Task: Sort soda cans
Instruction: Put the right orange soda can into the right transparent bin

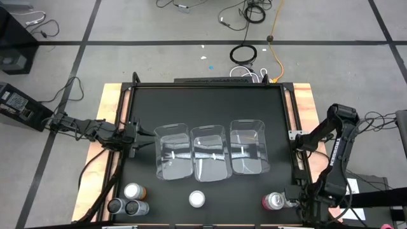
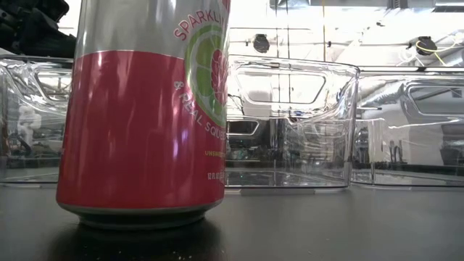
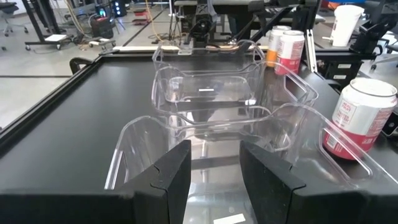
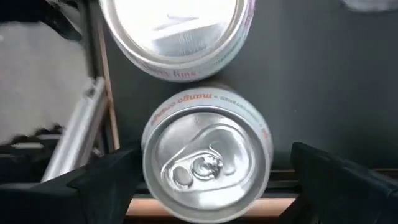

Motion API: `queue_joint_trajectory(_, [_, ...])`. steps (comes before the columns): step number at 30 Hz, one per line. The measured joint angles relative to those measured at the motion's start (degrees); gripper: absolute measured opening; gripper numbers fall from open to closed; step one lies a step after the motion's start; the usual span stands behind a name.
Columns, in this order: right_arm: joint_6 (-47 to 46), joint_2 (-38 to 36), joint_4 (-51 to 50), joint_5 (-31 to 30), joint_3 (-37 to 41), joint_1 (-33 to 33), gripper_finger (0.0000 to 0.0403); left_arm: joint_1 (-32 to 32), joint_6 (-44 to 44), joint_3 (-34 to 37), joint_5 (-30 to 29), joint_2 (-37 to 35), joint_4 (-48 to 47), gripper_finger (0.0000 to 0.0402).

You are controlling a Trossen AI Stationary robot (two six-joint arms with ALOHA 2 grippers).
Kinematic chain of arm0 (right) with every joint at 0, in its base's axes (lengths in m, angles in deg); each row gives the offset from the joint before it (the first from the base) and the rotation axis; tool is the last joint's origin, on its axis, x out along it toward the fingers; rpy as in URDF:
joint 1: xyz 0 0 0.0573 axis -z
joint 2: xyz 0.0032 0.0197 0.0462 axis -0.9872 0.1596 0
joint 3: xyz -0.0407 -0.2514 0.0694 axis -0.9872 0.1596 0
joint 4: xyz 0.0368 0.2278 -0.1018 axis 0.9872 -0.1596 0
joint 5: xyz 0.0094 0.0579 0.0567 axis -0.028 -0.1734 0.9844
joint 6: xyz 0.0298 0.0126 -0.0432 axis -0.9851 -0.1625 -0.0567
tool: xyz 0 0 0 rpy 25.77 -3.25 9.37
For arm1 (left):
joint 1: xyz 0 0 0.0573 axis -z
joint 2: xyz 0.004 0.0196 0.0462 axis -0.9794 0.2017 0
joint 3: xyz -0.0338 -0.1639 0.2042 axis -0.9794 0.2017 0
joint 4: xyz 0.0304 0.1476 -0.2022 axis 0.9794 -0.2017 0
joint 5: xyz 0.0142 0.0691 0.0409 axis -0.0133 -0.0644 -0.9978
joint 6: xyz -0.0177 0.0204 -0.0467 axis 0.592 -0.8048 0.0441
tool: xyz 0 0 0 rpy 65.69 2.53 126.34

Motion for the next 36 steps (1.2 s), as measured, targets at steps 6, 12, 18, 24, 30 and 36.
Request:
queue_joint_trajectory(6, [1.0,3.3,1.4,1.0,0.0,0.2,0.0396,0.0,0.0,0.0,0.0,0.0,-0.9,0.0148])
queue_joint_trajectory(12, [0.5,5.2,1.4,0.4,0.0,0.3,0.0393,0.0,0.0,0.0,0.0,0.0,-0.9,0.0148])
queue_joint_trajectory(18, [-1.9,5.2,1.5,0.2,0.0,0.6,0.0347,0.0,0.0,0.0,0.0,0.0,-0.9,0.0148])
queue_joint_trajectory(24, [-1.7,5.2,1.6,0.3,0.0,0.6,0.0279,0.0,0.0,0.0,0.0,0.0,-0.9,0.0148])
queue_joint_trajectory(30, [-2.2,5.2,1.4,0.4,0.0,0.6,0.0279,0.0,0.0,0.0,0.0,0.0,-0.9,0.0148])
queue_joint_trajectory(36, [-4.1,3.3,-0.3,1.3,0.1,0.6,0.0279,0.0,0.0,0.0,0.0,0.0,-0.9,0.0148])
